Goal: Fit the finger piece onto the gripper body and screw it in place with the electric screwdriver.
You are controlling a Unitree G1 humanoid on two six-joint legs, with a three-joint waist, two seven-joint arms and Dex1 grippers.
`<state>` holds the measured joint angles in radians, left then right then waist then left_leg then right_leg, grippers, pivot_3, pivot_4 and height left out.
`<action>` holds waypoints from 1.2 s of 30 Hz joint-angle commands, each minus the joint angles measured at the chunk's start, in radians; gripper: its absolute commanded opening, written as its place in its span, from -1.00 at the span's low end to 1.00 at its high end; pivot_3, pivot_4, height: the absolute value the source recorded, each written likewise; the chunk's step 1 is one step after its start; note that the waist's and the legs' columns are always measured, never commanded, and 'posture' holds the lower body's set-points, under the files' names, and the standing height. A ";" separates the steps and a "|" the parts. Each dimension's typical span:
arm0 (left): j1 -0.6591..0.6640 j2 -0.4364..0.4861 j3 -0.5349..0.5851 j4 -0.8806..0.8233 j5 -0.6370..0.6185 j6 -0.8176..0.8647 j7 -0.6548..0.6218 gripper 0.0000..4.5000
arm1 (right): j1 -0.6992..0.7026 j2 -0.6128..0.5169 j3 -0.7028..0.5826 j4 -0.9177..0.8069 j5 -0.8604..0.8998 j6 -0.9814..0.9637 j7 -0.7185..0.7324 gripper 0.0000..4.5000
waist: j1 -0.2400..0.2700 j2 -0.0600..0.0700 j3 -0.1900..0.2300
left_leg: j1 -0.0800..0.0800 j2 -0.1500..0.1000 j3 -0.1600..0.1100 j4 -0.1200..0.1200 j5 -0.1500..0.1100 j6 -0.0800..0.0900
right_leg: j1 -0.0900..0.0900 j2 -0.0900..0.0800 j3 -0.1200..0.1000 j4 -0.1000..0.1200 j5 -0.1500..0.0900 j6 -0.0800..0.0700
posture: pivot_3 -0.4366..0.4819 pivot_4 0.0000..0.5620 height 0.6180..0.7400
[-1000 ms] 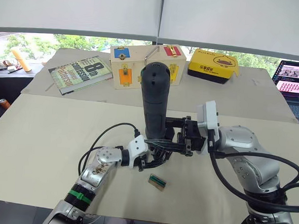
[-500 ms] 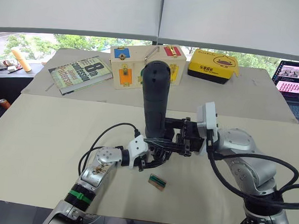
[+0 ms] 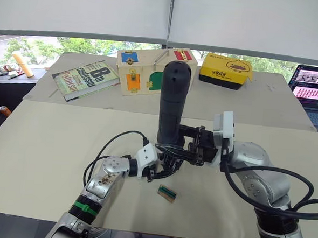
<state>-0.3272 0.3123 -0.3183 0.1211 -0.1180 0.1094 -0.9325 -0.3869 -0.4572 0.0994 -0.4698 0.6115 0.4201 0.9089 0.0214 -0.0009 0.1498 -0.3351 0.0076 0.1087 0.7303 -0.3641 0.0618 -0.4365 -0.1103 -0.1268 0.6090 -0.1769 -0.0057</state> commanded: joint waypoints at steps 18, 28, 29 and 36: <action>0.023 0.003 -0.045 0.045 0.024 0.043 -0.015 0.01 | 0.050 -0.040 0.083 0.052 -0.045 0.071 -0.084 -0.16 | -0.001 0.000 -0.008 | 0.002 0.001 -0.001 0.000 0.000 0.000 | 0.002 -0.004 0.002 0.000 0.000 0.000 | -0.05 -0.47 1.00; 0.019 0.004 -0.043 0.050 0.024 0.040 -0.015 0.01 | 0.053 -0.039 0.084 0.064 -0.053 0.041 -0.081 -0.16 | -0.001 0.000 -0.015 | 0.002 0.002 -0.002 0.000 -0.001 0.000 | 0.002 -0.004 0.003 -0.001 0.000 0.000 | -0.05 -0.47 1.00; 0.019 0.004 -0.043 0.051 0.024 0.039 -0.015 0.01 | 0.051 -0.038 0.083 0.060 -0.050 0.036 -0.077 -0.16 | -0.001 0.000 -0.016 | 0.002 0.002 -0.002 -0.001 -0.001 0.001 | 0.002 -0.004 0.003 -0.001 0.000 0.000 | -0.05 -0.47 1.00; 0.016 0.005 -0.039 0.055 0.025 0.037 -0.010 0.01 | 0.026 -0.021 0.041 0.027 -0.004 -0.015 -0.044 -0.16 | 0.000 0.000 -0.016 | 0.001 0.003 -0.002 -0.001 -0.001 0.001 | 0.002 -0.004 0.003 -0.002 0.000 0.000 | -0.05 -0.47 1.00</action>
<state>-0.3334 0.3123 -0.3228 0.1409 -0.1162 0.1099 -0.9329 -0.3714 -0.4735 0.1410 -0.4620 0.6125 0.3962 0.8549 0.0210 -0.0013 0.1334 -0.3340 0.0103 0.1068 0.7297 -0.3651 0.0628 -0.4350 -0.1146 -0.1237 0.6071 -0.1769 -0.0062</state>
